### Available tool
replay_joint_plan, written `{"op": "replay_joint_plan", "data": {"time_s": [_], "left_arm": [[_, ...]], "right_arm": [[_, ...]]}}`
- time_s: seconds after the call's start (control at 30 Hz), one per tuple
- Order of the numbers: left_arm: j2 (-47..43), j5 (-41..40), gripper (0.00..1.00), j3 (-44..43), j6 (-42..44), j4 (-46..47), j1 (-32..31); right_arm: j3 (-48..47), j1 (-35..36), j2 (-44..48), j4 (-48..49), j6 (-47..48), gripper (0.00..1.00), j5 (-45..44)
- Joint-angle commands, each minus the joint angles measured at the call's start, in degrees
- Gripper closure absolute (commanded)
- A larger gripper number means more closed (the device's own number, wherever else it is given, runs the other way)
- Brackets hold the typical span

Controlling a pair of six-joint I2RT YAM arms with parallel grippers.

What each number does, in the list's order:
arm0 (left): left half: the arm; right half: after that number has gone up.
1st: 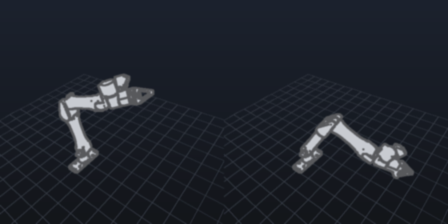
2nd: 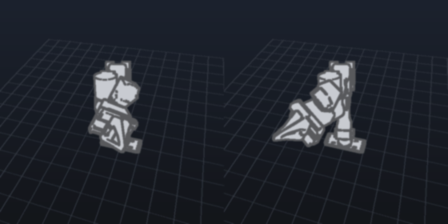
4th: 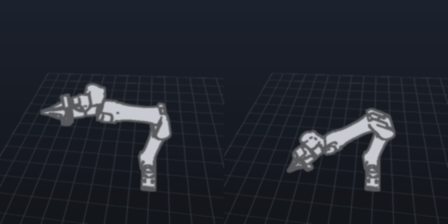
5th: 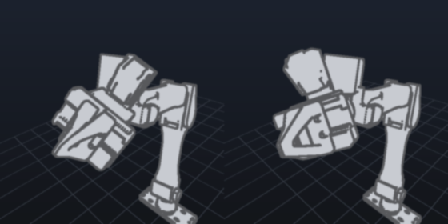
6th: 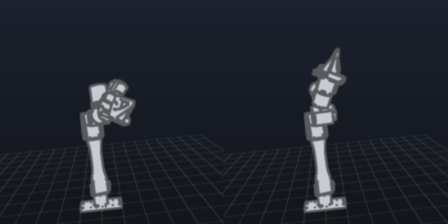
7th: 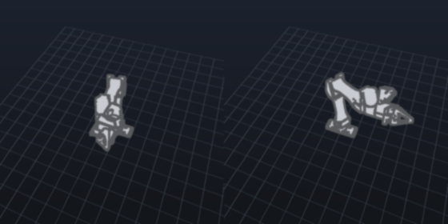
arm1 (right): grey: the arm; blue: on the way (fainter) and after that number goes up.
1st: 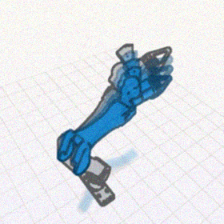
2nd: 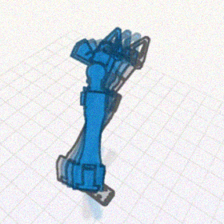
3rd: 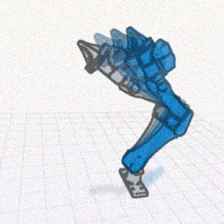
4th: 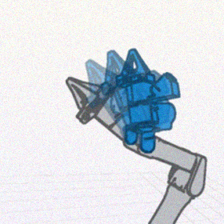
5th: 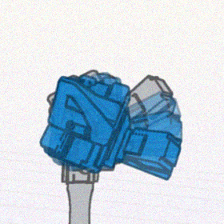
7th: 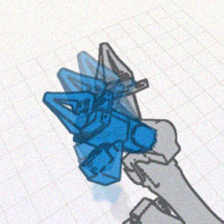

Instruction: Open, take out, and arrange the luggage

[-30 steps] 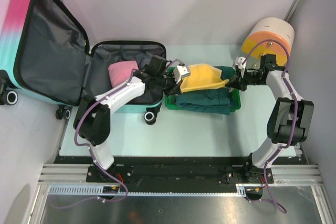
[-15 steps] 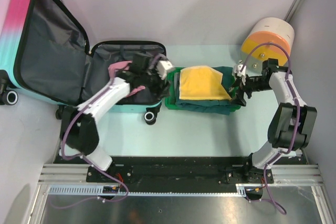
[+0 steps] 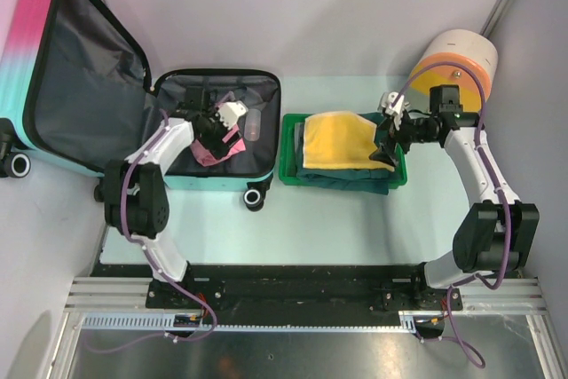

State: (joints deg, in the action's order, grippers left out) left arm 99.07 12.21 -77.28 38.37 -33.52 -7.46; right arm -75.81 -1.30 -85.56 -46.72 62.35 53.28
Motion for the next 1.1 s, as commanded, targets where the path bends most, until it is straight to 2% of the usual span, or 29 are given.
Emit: {"op": "replay_joint_plan", "data": {"time_s": [0.0, 0.17, 0.27, 0.37, 0.47, 0.5, 0.57, 0.6, 0.7, 0.9, 1.07], "left_arm": [[3.84, -4.73, 0.12, -3.93, 14.07, -0.32, 0.08], [9.38, -4.12, 0.12, -5.52, 18.84, -0.06, 0.08], [12.46, -3.16, 0.16, -5.96, 19.99, 0.12, -0.01], [15.54, -3.50, 0.21, -6.83, 18.68, 0.03, 0.08], [16.33, -2.55, 0.33, -6.31, 17.27, 0.12, 0.08], [16.16, -2.10, 0.44, -6.40, 15.87, 0.03, 0.08], [15.55, -0.09, 0.56, -6.83, 13.94, -0.06, 0.17], [15.11, 0.79, 0.72, -7.62, 11.49, -0.14, 0.26], [13.18, 4.12, 1.00, -9.99, 5.17, -0.58, 0.61], [9.31, 8.00, 1.00, -14.73, -8.19, -3.13, 1.49], [7.11, 14.68, 1.00, -18.35, -18.84, -6.47, 2.54]], "right_arm": [[-0.57, 0.60, 1.97, 2.77, -4.07, 0.00, -1.77], [-0.57, 0.69, 2.15, 2.34, -4.25, 0.00, -2.82], [-0.65, 0.60, 2.15, 1.90, -4.16, 0.00, -3.97], [-0.57, 0.51, 2.33, 1.55, -3.90, 0.00, -4.76], [-0.57, 0.42, 2.59, 1.37, -3.64, 0.00, -5.11], [-0.57, 0.33, 2.50, 1.28, -3.55, 0.00, -5.11], [-0.57, 0.25, 2.42, 1.63, -3.72, 0.00, -5.03], [-0.57, 0.25, 2.33, 1.72, -3.90, 0.01, -5.02], [-0.65, 0.24, 1.89, 2.07, -4.34, 0.00, -4.59], [-0.57, 0.33, 1.27, 3.65, -5.57, 0.00, -4.06], [-0.57, 0.25, 1.01, 4.09, -6.54, 0.00, -3.71]]}}
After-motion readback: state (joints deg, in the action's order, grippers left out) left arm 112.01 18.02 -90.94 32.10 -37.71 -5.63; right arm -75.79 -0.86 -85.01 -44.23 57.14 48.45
